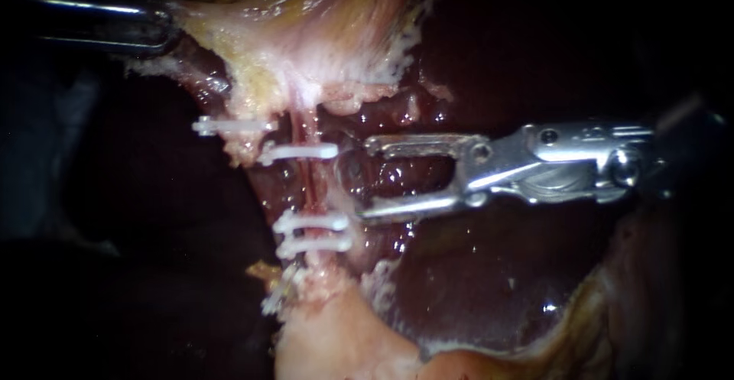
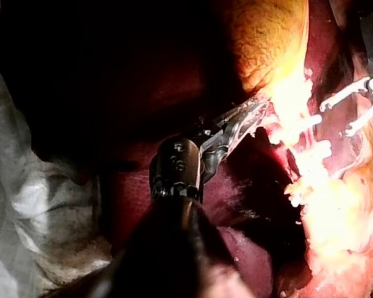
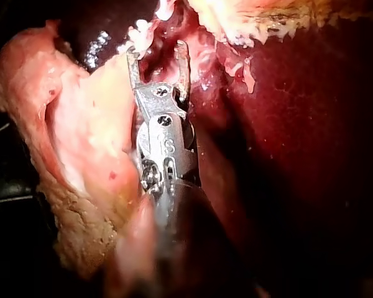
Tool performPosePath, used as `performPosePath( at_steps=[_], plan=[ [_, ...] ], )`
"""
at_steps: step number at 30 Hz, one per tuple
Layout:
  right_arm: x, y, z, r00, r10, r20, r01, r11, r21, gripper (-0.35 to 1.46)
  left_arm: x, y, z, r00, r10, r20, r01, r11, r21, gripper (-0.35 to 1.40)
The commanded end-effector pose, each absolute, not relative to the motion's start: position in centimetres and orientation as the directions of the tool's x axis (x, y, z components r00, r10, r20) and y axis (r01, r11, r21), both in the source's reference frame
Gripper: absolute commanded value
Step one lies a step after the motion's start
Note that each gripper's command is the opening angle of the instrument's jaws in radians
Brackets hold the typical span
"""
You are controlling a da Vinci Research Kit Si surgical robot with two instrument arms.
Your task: Going back third clip right tube
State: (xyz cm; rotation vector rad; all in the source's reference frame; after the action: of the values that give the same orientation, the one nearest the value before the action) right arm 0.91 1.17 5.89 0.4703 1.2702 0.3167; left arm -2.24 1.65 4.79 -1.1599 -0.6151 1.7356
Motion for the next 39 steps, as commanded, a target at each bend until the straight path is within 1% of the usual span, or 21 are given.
performPosePath(
  at_steps=[1,10,15,26,34,39],
  plan=[
    [0.87,1.15,5.87,0.273,0.470,-0.840,0.035,0.867,0.497,0.50,-2.24,1.65,4.79,-0.123,0.892,-0.435,-0.419,-0.444,-0.792,-0.35],
    [0.51,1.03,5.74,0.270,0.408,-0.872,0.074,0.895,0.441,0.50,-2.24,1.65,4.79,-0.123,0.892,-0.435,-0.420,-0.444,-0.792,-0.35],
    [0.42,1.03,5.74,0.268,0.386,-0.883,0.081,0.904,0.420,0.50,-2.25,1.64,4.80,-0.123,0.892,-0.436,-0.421,-0.445,-0.791,-0.35],
    [0.36,1.04,5.73,0.268,0.381,-0.885,0.085,0.906,0.415,0.50,-2.54,1.61,5.06,-0.120,0.888,-0.444,-0.421,-0.451,-0.787,-0.35],
    [0.34,1.04,5.73,0.268,0.381,-0.885,0.086,0.906,0.415,0.50,-2.79,1.46,5.34,-0.146,0.883,-0.447,-0.410,-0.465,-0.785,-0.35],
    [0.34,1.04,5.73,0.268,0.381,-0.885,0.086,0.906,0.415,0.50,-2.81,1.46,5.34,-0.147,0.883,-0.446,-0.408,-0.465,-0.786,-0.35]
  ],
)
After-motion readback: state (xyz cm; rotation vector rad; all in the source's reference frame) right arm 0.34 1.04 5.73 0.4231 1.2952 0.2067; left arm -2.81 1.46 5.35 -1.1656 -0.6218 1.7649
